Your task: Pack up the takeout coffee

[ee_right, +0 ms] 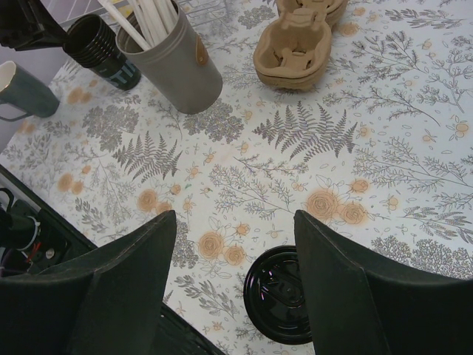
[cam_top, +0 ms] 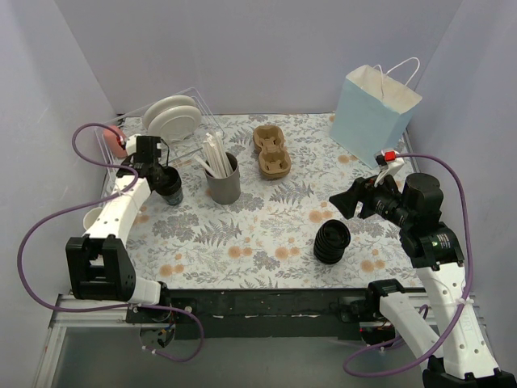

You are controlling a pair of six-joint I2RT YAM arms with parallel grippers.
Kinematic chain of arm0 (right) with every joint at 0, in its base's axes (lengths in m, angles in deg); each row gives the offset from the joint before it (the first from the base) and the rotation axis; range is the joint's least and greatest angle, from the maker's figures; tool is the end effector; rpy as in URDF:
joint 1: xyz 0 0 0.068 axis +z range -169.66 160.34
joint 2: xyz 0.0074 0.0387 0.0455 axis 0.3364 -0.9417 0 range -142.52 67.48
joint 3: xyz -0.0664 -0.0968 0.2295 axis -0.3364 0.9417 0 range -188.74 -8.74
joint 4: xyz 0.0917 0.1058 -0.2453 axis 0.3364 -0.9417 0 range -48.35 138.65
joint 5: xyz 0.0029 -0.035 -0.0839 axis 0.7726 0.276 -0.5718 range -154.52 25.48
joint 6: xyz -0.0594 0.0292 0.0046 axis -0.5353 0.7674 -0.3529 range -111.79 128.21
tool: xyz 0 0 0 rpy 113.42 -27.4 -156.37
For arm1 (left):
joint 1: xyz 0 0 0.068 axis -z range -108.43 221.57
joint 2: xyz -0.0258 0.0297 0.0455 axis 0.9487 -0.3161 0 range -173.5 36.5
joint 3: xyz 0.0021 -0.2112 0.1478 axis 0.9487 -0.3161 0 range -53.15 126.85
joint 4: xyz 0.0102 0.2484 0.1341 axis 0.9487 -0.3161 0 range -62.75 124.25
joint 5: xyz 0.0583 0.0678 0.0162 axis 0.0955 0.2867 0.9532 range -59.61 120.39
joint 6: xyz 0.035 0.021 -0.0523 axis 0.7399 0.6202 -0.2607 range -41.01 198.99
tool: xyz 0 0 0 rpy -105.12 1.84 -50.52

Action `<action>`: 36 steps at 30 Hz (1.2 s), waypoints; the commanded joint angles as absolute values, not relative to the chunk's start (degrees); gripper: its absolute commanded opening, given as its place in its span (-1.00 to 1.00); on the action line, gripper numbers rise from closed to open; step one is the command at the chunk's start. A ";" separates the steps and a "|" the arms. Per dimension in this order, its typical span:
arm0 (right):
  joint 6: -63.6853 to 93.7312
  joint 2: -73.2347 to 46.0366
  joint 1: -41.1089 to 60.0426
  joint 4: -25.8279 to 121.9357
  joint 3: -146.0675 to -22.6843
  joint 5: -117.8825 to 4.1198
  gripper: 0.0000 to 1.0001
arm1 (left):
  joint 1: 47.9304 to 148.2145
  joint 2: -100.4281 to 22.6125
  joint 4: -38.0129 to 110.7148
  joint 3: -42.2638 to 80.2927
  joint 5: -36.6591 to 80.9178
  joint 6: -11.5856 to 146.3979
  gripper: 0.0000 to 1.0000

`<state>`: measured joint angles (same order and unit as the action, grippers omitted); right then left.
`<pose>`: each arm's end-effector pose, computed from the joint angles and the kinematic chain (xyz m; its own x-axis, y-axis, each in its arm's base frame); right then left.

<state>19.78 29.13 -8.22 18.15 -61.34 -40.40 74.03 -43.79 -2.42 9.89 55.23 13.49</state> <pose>0.1787 0.0581 0.3576 -0.3823 0.1094 -0.9176 -0.4990 0.8113 0.3046 0.3235 0.0083 0.2381 -0.1453 -0.8202 -0.5533 -0.8211 0.4120 -0.3952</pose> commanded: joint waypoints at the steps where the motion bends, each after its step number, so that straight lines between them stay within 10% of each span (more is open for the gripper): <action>1: 18.76 29.43 -7.97 18.24 -61.83 -40.53 0.45 | 73.77 -43.57 -3.19 12.67 55.97 14.12 -0.47; 36: 18.23 28.81 -8.06 18.06 -62.36 -40.62 0.45 | 73.86 -43.48 -5.74 16.01 54.03 14.56 -1.00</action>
<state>18.73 28.74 -8.22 17.93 -61.34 -40.40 74.03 -45.08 -4.73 13.10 54.27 14.23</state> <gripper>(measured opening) 0.728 0.029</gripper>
